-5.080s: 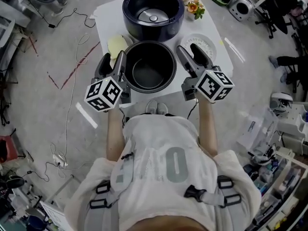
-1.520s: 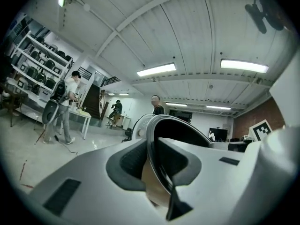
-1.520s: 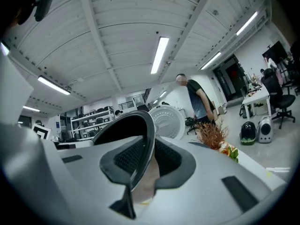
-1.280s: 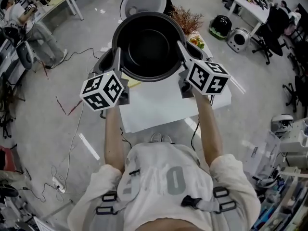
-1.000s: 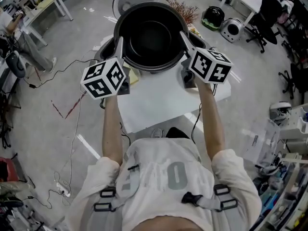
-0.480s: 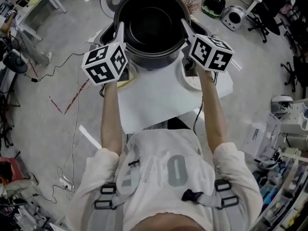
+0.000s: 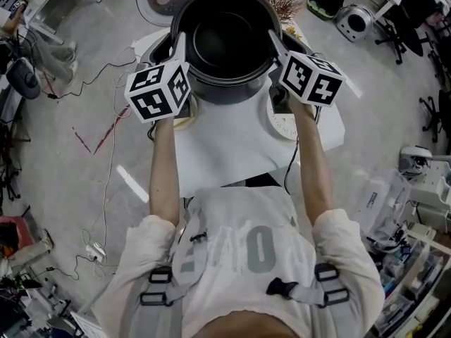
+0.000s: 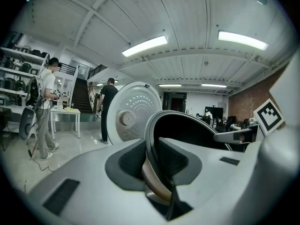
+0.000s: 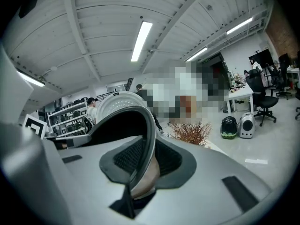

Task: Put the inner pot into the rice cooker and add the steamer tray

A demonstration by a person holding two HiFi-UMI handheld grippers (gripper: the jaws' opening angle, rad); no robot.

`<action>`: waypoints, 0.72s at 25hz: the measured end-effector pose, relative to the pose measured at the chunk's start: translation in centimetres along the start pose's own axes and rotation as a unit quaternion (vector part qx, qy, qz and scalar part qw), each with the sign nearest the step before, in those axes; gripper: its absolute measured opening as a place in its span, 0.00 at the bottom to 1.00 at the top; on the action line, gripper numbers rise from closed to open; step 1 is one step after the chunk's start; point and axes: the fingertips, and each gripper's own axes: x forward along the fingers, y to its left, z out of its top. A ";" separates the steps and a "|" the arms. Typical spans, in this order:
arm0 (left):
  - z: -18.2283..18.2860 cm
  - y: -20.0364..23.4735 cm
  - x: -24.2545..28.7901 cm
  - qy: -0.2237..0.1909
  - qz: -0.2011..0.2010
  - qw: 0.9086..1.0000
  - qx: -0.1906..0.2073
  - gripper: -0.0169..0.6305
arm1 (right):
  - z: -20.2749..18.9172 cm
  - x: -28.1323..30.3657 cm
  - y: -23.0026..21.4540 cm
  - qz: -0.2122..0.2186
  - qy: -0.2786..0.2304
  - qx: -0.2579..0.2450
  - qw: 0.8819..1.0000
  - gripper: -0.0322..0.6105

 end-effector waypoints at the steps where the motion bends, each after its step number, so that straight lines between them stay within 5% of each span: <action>1: -0.3 0.1 0.3 0.004 0.002 1.000 0.000 0.14 | -0.3 0.3 -0.3 0.000 0.006 0.002 1.000 0.19; 18: -4.4 1.1 4.2 0.069 0.025 0.997 0.024 0.14 | -5.1 4.5 -3.3 -0.011 0.084 -0.004 0.996 0.21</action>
